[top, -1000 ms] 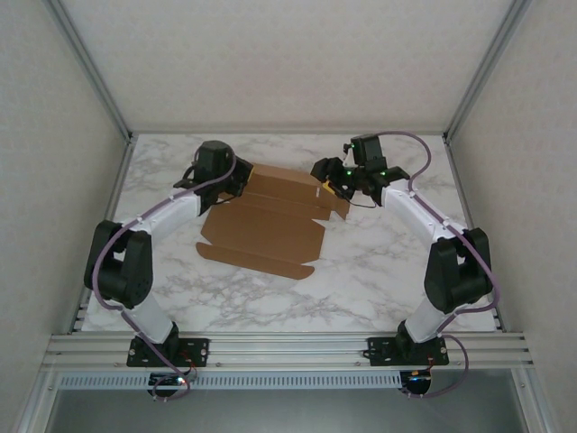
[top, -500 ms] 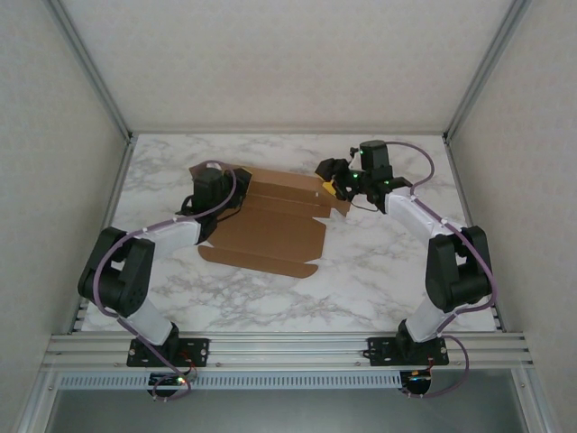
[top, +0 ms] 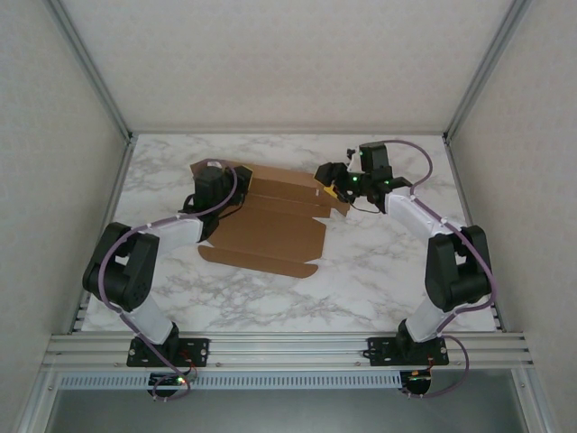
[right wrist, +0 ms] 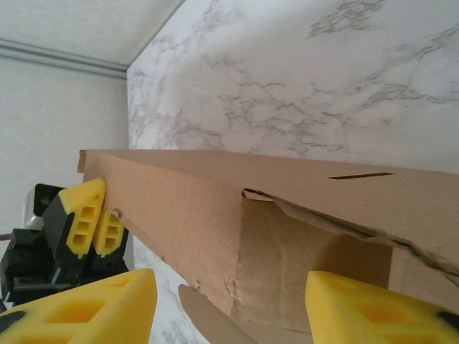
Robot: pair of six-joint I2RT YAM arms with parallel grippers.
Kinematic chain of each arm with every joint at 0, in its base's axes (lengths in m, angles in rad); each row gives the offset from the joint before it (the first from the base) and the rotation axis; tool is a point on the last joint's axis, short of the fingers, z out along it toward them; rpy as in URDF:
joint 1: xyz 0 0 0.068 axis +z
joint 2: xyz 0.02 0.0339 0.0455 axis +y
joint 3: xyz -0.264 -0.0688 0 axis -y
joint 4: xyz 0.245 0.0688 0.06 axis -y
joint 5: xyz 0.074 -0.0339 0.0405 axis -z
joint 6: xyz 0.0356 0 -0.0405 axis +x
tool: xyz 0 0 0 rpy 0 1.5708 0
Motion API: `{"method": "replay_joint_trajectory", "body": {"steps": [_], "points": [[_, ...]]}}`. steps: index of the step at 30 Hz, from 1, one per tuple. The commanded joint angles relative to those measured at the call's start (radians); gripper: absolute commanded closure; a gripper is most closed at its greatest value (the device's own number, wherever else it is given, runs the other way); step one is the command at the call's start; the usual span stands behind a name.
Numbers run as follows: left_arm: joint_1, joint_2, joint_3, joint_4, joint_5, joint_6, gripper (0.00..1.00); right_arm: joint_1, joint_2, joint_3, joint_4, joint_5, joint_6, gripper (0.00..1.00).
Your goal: Fold the paper box
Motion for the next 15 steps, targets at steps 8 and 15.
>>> {"method": "replay_joint_trajectory", "body": {"steps": [8, 15], "points": [[-0.03, 0.034, 0.026, -0.054, 0.019, -0.019, 0.88, 0.01, 0.133, 0.021, 0.333, -0.151, 0.248, 0.46], [-0.035, 0.033, 0.024, -0.074, 0.011, -0.019, 0.88, 0.011, 0.152, 0.005, 0.427, -0.148, 0.312, 0.78]]}}
